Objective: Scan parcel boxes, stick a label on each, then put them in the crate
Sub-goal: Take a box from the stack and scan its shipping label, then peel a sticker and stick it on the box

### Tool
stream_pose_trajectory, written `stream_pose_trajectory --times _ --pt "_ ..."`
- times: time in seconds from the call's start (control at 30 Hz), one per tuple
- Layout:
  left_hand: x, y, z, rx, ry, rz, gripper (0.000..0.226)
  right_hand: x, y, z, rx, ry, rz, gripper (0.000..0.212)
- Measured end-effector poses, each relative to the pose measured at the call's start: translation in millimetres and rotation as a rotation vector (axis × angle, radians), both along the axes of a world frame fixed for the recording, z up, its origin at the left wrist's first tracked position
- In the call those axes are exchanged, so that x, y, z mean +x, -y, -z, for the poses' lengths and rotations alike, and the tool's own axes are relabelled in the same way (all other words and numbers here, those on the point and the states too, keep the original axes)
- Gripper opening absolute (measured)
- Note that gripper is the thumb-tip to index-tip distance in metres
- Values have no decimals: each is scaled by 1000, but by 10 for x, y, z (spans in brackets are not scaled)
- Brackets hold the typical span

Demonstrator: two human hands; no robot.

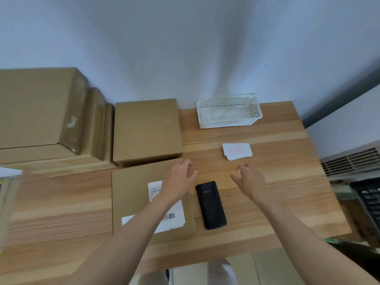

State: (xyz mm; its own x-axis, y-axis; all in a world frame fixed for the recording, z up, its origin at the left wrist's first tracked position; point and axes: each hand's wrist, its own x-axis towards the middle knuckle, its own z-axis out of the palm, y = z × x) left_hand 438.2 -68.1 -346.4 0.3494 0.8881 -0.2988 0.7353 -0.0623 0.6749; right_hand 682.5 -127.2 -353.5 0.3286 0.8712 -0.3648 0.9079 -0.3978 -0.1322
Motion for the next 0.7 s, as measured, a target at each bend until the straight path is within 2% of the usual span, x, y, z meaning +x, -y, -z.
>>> stream_pose_trajectory --times 0.1,0.3,0.57,0.7 --pt "589 -37 76 1 -61 24 26 395 -122 53 2 -28 -21 30" --pt "1393 -222 303 -86 -121 -135 31 1035 -416 222 27 -45 -83 30" --pt "1736 -484 779 -137 -103 -297 27 1280 -798 621 64 -98 -87 34" --pt "1825 -526 882 -182 -31 -405 16 1243 -868 762 57 -182 -2 38"
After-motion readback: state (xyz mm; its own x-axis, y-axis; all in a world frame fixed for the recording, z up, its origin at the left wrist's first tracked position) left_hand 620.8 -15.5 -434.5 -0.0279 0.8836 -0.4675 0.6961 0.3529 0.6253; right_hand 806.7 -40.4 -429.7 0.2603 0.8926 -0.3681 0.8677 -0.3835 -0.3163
